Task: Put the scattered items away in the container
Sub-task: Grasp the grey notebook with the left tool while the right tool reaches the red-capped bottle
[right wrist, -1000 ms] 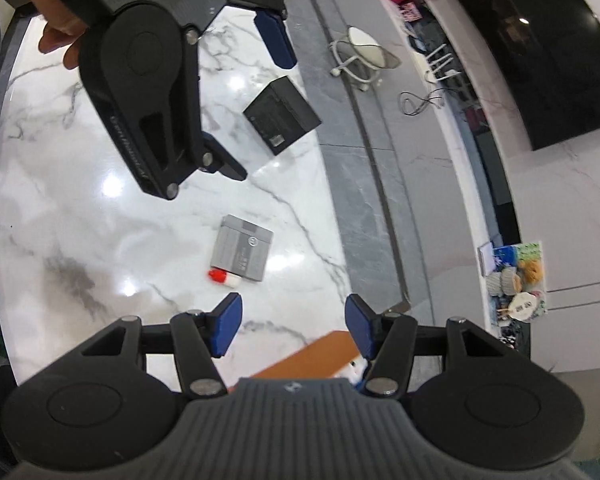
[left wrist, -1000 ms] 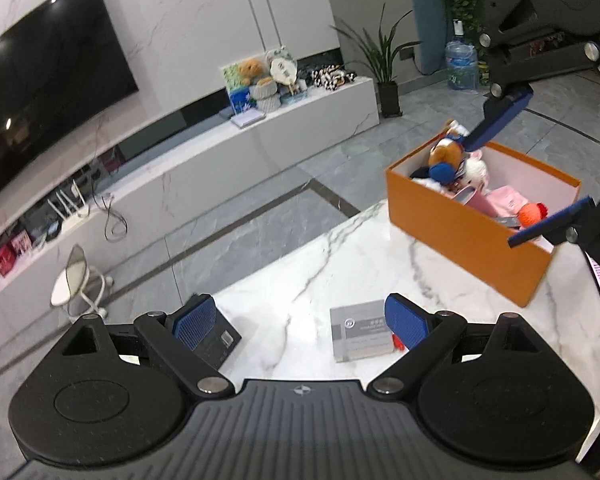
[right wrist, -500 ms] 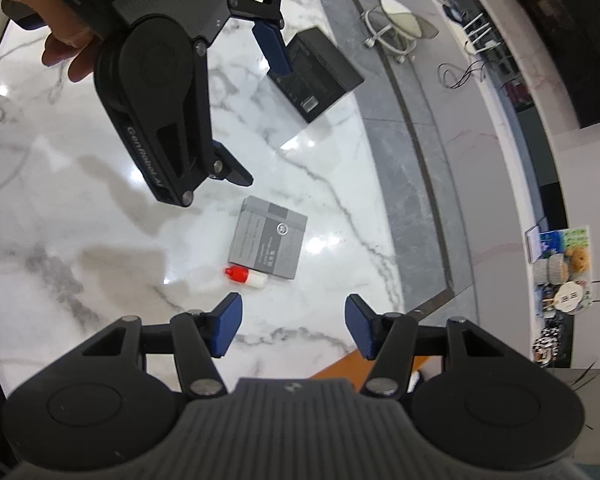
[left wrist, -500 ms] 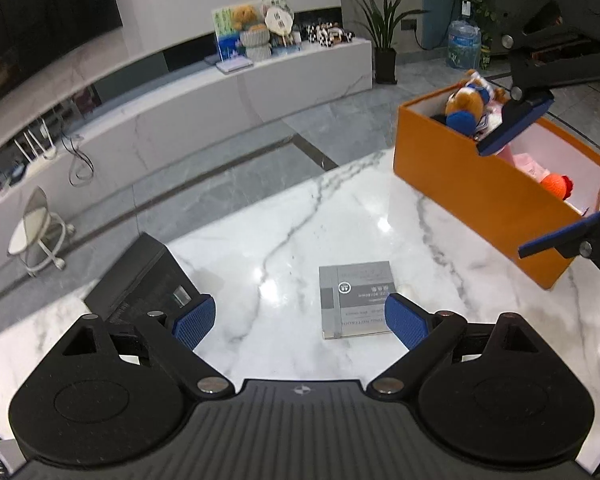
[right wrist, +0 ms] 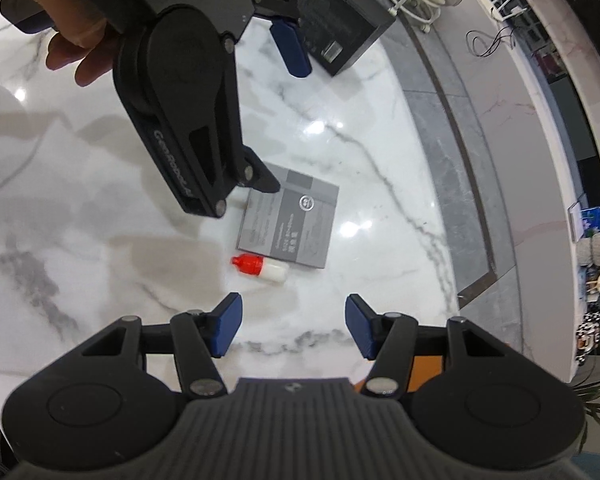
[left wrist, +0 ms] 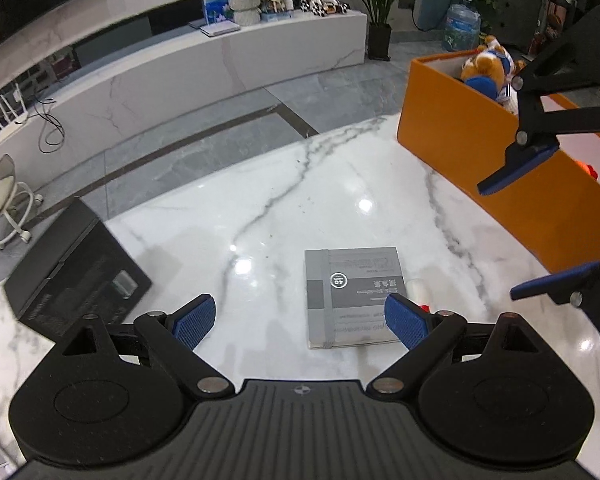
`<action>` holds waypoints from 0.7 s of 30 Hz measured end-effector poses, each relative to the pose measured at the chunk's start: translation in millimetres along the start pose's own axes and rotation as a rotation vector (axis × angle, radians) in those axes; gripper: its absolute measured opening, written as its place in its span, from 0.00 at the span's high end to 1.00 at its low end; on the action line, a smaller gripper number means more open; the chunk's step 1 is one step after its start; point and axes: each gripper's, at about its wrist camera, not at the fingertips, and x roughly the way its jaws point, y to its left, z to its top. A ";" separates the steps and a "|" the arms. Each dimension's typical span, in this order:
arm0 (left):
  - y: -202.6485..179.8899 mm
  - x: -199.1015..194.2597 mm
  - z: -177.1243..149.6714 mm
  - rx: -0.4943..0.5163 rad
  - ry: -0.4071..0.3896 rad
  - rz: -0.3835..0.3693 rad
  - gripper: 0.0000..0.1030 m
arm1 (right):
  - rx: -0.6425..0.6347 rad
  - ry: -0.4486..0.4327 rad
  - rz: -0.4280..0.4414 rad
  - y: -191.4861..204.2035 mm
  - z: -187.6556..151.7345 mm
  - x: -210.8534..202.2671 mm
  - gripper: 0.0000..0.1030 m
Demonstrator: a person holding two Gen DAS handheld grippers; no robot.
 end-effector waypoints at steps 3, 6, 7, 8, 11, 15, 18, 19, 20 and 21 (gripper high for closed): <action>-3.6 11.0 0.9 0.006 0.009 -0.013 0.00 | 0.010 0.005 0.015 -1.5 -1.2 10.2 0.42; -7.7 23.0 3.5 0.000 0.012 -0.029 0.00 | 0.021 0.008 0.030 -4.0 -3.2 19.3 0.42; -9.1 27.3 3.9 -0.005 0.014 -0.036 0.00 | 0.025 0.010 0.035 -4.9 -4.2 21.6 0.42; -10.5 31.8 4.1 -0.011 0.016 -0.044 0.00 | 0.027 0.011 0.039 -5.7 -5.3 24.7 0.42; -15.0 46.0 3.7 -0.022 0.032 -0.058 0.00 | 0.038 0.018 0.052 -8.2 -9.8 33.9 0.42; -23.7 61.3 0.0 -0.005 0.059 -0.068 0.00 | 0.051 0.023 0.067 -10.4 -15.3 45.2 0.42; -27.6 69.7 -3.1 -0.003 0.078 -0.065 0.00 | 0.060 0.026 0.077 -11.0 -18.6 52.1 0.42; -27.4 72.3 -4.3 -0.009 0.088 -0.066 0.00 | 0.063 0.026 0.079 -11.0 -19.4 53.4 0.42; -27.0 72.6 -5.3 -0.009 0.094 -0.066 0.00 | 0.065 0.026 0.080 -11.0 -20.1 54.5 0.42; -26.7 72.8 -6.2 -0.010 0.099 -0.066 0.00 | 0.068 0.025 0.080 -10.8 -20.7 54.9 0.42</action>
